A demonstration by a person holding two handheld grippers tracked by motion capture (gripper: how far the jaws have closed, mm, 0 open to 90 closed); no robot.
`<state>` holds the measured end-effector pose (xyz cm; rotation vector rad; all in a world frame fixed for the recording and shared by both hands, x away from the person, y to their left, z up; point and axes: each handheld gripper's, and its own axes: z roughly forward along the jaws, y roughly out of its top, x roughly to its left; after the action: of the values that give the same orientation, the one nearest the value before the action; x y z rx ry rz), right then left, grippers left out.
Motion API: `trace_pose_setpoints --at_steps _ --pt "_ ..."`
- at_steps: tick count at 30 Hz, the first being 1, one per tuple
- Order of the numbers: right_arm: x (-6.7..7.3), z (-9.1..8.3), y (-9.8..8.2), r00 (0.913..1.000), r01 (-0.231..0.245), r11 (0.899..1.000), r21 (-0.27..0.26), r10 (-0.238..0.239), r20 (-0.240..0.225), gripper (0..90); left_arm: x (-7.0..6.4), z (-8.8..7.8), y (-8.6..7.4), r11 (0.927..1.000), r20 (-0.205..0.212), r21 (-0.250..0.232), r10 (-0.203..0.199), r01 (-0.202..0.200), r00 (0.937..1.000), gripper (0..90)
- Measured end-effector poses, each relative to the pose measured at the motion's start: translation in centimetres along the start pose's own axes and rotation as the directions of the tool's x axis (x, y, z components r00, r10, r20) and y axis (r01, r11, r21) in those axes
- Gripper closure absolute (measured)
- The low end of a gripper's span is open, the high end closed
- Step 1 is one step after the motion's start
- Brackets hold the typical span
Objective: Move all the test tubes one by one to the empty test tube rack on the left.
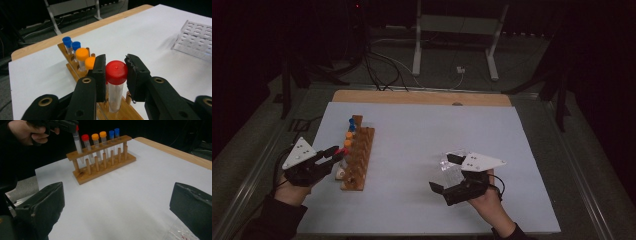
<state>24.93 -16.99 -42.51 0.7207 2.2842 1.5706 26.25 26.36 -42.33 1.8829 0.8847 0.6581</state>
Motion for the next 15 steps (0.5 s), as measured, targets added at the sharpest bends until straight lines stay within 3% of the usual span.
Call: trace_pose_setpoints --at_steps 15 --pt "-0.2 -0.2 0.0 1.0 -0.007 1.0 -0.009 0.007 0.006 0.0 0.4 1.1 -1.2 0.9974 0.019 0.068 -0.024 0.023 0.9995 72.0"
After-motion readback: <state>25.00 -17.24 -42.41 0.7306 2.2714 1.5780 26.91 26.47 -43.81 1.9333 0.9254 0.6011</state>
